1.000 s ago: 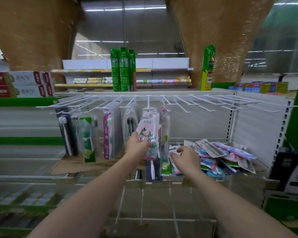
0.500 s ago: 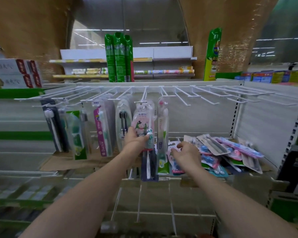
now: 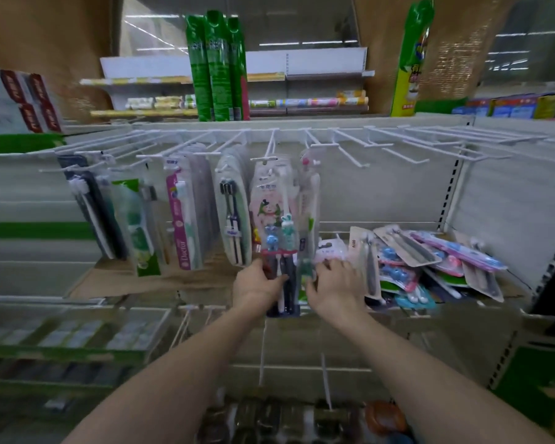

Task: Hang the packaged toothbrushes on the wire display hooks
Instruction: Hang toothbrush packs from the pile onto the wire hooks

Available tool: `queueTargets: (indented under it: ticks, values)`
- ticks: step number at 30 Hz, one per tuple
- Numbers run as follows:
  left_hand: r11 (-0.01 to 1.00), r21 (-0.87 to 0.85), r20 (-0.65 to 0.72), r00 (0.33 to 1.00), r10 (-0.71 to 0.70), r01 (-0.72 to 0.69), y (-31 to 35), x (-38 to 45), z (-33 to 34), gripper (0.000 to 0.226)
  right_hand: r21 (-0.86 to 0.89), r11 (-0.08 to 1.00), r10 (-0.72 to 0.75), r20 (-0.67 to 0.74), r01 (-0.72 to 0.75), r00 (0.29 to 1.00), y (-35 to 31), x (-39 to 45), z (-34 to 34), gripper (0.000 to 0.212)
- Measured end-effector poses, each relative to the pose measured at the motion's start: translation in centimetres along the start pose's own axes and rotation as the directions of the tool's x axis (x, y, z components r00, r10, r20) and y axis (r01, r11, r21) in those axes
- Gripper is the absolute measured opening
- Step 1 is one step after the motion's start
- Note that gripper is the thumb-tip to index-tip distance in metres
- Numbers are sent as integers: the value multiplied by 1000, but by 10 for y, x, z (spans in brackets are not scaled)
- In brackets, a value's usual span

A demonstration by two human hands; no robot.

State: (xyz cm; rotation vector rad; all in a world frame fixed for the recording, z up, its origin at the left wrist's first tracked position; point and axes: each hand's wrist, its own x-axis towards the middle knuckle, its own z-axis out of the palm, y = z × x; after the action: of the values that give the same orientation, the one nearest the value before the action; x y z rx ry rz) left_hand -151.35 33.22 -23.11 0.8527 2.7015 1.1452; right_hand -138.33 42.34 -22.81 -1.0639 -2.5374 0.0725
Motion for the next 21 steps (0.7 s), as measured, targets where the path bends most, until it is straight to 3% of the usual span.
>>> queueTargets:
  ticks: [11,14,18,21]
  values:
    - [988,129,22,995,-93,89,2,-4,22,69,-75,995,-58,22,59,998,6,-14,10,57]
    - [983,103,38,986,-160,155,9,-3,19,67,-125,992,-27,41,32,999,-1,-12,10,65]
    - [969,-2,67,967,-246,247,14,0,8,40,-140,990,28,64,-18,998,-11,-6,8,66]
    - [961,-1,52,960,-277,277,15,0,-3,45,-149,989,31,76,-19,997,-15,-4,8,65]
